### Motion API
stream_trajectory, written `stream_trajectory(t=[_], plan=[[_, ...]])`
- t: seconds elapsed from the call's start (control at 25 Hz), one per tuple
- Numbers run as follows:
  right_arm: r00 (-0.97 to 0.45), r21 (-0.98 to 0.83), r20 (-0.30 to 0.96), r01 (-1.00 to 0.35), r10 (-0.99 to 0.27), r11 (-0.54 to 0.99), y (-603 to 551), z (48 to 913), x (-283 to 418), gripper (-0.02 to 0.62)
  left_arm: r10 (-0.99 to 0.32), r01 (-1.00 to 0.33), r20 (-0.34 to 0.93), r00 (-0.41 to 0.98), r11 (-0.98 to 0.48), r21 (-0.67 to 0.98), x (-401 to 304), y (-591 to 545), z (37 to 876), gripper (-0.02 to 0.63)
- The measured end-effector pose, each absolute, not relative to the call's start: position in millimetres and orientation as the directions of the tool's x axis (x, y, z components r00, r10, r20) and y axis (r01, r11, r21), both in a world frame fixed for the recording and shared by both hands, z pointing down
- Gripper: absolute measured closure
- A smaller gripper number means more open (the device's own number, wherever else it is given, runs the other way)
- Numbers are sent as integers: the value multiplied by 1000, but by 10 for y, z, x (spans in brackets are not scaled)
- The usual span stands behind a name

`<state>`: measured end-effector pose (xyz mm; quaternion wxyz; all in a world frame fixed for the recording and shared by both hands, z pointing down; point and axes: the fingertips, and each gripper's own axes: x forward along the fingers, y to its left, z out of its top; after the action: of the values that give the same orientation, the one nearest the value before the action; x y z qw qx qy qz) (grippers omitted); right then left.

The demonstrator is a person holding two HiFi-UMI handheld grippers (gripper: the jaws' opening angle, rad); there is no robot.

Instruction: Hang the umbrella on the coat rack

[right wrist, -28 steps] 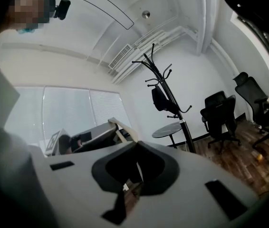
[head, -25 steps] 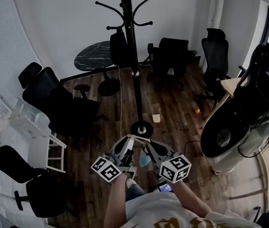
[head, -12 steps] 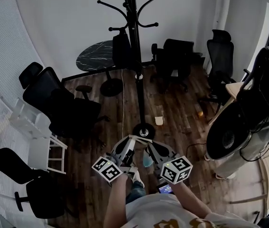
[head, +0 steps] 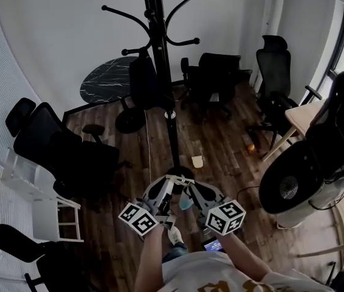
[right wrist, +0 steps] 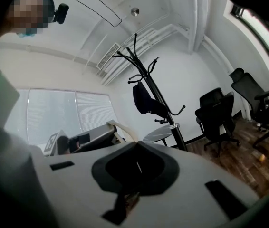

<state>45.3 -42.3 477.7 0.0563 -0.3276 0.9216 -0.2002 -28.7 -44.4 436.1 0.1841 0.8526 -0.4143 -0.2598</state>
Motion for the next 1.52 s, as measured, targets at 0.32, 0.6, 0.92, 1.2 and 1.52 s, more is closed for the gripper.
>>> stream_trajectory(t=[0.32,0.6,0.92,1.2,1.52], plan=[[-731,-409,41,-634,-681,656,-1190,4762,109,583,-767,-565,-286,575,-625,539,-637,-1210,4376,588],[-672,-413,53,-688,-738,597,-1650,4817,-86,584,-712,-516,-287,640,-676,527,-789,-1714,4403,588],[-640,-389,59,-722,-766,572,-1835,4845,-301,584,-702,-517,-268,660,-683,516,-1001,-1975,4452,588],[-635,-392,45,-721,-771,571,-1941,4832,-355,584,-710,-512,-268,652,-672,535,-1103,-2104,4499,588],[-649,-396,41,-709,-760,584,-2064,4880,-366,584,-717,-515,-267,644,-665,541,-1108,-2249,4580,588]])
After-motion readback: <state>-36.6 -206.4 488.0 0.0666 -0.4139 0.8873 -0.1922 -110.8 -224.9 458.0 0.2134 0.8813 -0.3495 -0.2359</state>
